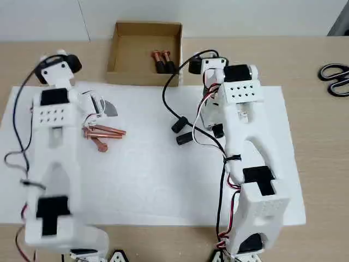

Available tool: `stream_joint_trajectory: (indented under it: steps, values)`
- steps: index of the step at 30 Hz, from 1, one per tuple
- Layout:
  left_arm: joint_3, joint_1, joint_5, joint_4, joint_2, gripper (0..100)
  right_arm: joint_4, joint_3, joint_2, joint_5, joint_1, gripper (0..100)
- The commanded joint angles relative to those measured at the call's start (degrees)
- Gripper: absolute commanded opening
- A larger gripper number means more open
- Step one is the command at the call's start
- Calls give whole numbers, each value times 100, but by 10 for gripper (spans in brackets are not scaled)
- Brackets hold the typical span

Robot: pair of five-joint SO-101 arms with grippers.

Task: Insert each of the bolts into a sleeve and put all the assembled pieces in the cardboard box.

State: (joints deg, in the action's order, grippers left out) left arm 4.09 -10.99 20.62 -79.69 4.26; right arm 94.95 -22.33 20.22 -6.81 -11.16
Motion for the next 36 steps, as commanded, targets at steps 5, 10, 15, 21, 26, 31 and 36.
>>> stream_joint_trajectory:
  steps: [5,10,15,21,26,31,36]
  values:
    - [-804,-9,484,88,853,300,-4,-26,-400,-9,48,17]
    - [-831,0,695,88,1169,239,-22,-26,-400,-9,48,17]
    - [-831,0,703,88,1503,209,-31,-26,-400,-9,40,17]
    - [-831,9,747,378,1749,209,4,-26,-400,0,40,17]
    - [-831,53,818,607,1987,209,22,-26,-400,0,40,17]
    - [-831,352,844,624,2163,209,13,-26,-400,0,40,17]
    - [-831,440,976,800,2154,209,13,-26,-400,0,48,17]
